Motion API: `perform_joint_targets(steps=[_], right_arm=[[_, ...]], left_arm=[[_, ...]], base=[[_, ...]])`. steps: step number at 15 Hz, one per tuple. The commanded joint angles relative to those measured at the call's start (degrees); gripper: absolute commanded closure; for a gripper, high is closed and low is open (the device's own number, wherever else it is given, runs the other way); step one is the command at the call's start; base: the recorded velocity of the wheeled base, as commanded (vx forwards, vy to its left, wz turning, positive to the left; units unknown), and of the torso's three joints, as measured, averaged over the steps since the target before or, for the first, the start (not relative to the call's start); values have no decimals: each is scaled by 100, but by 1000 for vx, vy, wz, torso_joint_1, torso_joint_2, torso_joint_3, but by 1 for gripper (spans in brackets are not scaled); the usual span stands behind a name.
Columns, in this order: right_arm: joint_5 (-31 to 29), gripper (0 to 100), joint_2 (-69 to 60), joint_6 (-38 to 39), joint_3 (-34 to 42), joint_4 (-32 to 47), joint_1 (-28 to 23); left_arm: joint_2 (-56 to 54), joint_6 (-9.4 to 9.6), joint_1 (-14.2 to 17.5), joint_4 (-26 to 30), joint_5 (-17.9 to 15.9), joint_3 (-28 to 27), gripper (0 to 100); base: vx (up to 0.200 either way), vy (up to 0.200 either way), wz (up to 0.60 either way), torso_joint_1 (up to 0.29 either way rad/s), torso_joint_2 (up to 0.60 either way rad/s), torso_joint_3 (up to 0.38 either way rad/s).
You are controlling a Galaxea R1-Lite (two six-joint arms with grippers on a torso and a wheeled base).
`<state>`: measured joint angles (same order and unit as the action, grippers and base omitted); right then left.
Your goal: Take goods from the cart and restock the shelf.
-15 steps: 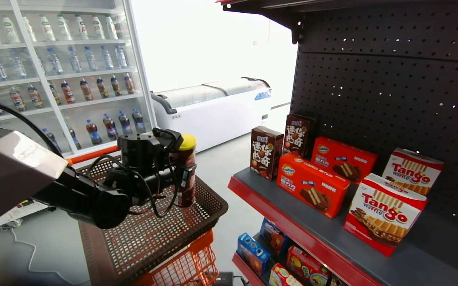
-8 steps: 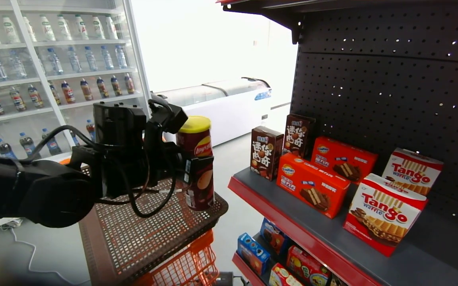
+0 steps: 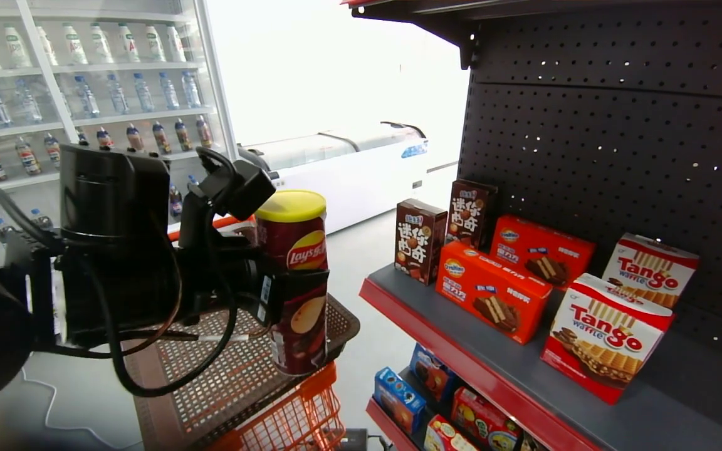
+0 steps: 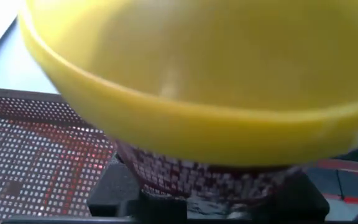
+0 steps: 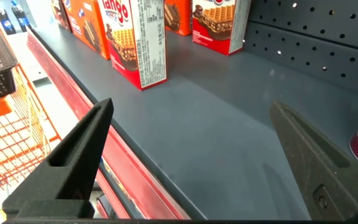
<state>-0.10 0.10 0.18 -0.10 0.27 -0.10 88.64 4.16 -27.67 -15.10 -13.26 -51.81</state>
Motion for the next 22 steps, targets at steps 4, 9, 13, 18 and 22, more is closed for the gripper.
perform_joint_targets(steps=[4,9,13,18,22], right_arm=[[1,0,8,-1,1,0,1],[1,0,8,-1,1,0,1],[1,0,8,-1,1,0,1],[1,0,8,-1,1,0,1],[1,0,8,-1,1,0,1]], left_arm=[[-778,-11,-511,517,34,233,100],[-769,6,-748,447,26,171,100],[-804,-3,-819,429,-1,171,100],[-910,-47,-801,438,-27,242,100],[-1042,-47,-810,421,-36,435,100]], base=[[0,0,0,0,0,0],[0,0,0,0,0,0],[0,0,0,0,0,0],[0,0,0,0,0,0],[0,0,0,0,0,0]])
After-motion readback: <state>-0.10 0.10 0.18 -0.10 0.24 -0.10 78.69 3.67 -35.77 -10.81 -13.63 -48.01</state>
